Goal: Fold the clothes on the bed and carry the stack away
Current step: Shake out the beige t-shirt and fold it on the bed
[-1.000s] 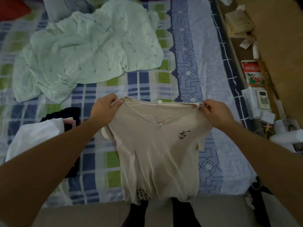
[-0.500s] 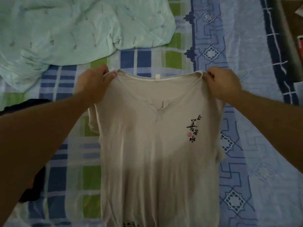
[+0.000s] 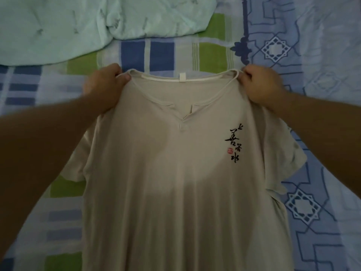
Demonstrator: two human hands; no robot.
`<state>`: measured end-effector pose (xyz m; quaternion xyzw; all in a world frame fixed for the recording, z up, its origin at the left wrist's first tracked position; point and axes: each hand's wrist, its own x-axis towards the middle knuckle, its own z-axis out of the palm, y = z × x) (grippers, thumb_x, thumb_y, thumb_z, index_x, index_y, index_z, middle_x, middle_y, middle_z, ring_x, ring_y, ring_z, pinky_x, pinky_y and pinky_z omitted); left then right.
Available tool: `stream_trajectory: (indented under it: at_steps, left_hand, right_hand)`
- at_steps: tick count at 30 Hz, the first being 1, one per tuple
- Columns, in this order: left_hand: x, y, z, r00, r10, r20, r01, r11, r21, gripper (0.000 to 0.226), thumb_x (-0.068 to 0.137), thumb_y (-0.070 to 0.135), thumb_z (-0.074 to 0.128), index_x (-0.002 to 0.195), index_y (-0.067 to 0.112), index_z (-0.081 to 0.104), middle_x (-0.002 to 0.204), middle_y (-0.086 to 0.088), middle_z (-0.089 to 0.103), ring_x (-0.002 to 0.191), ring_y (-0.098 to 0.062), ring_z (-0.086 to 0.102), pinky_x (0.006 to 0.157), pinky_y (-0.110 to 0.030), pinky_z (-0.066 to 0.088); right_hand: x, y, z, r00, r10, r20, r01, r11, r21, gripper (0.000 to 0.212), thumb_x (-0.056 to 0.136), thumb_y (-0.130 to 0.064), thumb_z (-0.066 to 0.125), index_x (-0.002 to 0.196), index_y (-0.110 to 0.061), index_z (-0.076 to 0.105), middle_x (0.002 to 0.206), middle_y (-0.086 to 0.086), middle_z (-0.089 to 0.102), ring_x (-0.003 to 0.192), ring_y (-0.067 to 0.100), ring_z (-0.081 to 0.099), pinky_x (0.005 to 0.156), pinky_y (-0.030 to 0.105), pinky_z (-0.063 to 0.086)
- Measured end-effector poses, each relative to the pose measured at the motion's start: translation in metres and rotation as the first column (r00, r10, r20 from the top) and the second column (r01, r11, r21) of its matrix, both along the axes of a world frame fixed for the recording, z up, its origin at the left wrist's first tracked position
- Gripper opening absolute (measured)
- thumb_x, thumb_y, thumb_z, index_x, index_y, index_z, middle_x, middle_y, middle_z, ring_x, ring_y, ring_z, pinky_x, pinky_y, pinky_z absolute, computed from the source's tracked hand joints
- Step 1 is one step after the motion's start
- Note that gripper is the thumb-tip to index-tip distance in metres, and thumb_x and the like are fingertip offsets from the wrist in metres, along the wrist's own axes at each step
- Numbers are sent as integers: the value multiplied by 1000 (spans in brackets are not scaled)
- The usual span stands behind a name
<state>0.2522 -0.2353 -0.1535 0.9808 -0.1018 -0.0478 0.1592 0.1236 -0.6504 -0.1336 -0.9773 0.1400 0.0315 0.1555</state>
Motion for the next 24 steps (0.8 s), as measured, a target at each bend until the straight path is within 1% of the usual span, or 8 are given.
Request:
stream_trajectory:
  at_steps: [4, 8, 12, 15, 17, 20, 22, 24]
  left_hand:
    - [-1, 0, -21, 992, 59, 115, -55, 998, -37, 44, 95, 65, 39, 91, 24, 52, 95, -12, 62, 87, -38, 61, 73, -46, 46]
    - [0, -1, -18, 995, 22, 98, -22, 1000, -7, 42, 98, 61, 42, 93, 21, 53, 97, -15, 63, 89, -40, 61, 74, -47, 46]
    - [5, -18, 14, 990, 88, -106, -79, 993, 91, 34, 96, 50, 54, 97, 16, 57, 104, -19, 65, 93, -39, 60, 80, -46, 46]
    - [-12, -55, 50, 992, 113, 53, -121, 974, 194, 28, 88, 21, 64, 114, 12, 59, 123, -26, 57, 115, -46, 53, 96, -52, 44]
    - [-47, -99, 68, 987, -34, 154, 21, 996, 81, 32, 82, 7, 60, 113, 15, 64, 125, -20, 59, 118, -41, 52, 99, -48, 43]
    - [-117, -177, 75, 912, -405, 60, 410, 905, -115, 35, 92, 11, 58, 125, 19, 63, 140, -10, 55, 131, -29, 47, 110, -38, 36]
    - [-150, -226, 63, 793, -606, 61, 609, 788, -89, 46, 102, 20, 50, 147, 12, 51, 157, -16, 44, 146, -31, 37, 122, -40, 23]
    - [-160, -261, 46, 739, -673, 42, 667, 739, 94, 57, 109, 29, 29, 159, 3, 28, 166, -19, 26, 155, -35, 21, 126, -45, 7]
  right_hand:
    - [4, -9, -16, 997, -4, 81, 5, 1000, -18, 36, 101, -54, 49, 98, -21, 61, 93, 15, 69, 88, 39, 63, 69, 38, 42]
    - [6, -9, -16, 995, -30, 93, 32, 999, -17, 41, 99, -57, 53, 100, -17, 63, 95, 17, 70, 90, 39, 65, 69, 35, 37]
    - [9, -6, -1, 994, -98, -51, 101, 992, 79, 49, 94, -66, 56, 86, -18, 55, 84, 11, 63, 84, 31, 60, 69, 35, 40]
    - [-3, -16, 21, 975, -149, -163, 182, 960, 212, 56, 86, -72, 63, 72, -18, 57, 71, 5, 61, 71, 26, 59, 67, 33, 43]
    - [-22, -32, 32, 954, -174, -244, 242, 926, 288, 57, 81, -74, 67, 75, -18, 64, 75, 1, 64, 71, 19, 61, 71, 32, 47]
    - [-54, -54, 49, 894, -169, -414, 364, 813, 455, 59, 73, -63, 84, 94, -8, 74, 87, 4, 75, 76, 22, 72, 67, 32, 57]
    - [-70, -65, 54, 869, -133, -476, 408, 737, 539, 41, 72, -44, 91, 87, -10, 73, 77, 6, 76, 69, 24, 73, 62, 33, 59]
    - [-80, -69, 51, 900, -189, -393, 414, 656, 631, 24, 80, -30, 86, 74, -14, 69, 68, 4, 72, 69, 25, 70, 66, 36, 57]
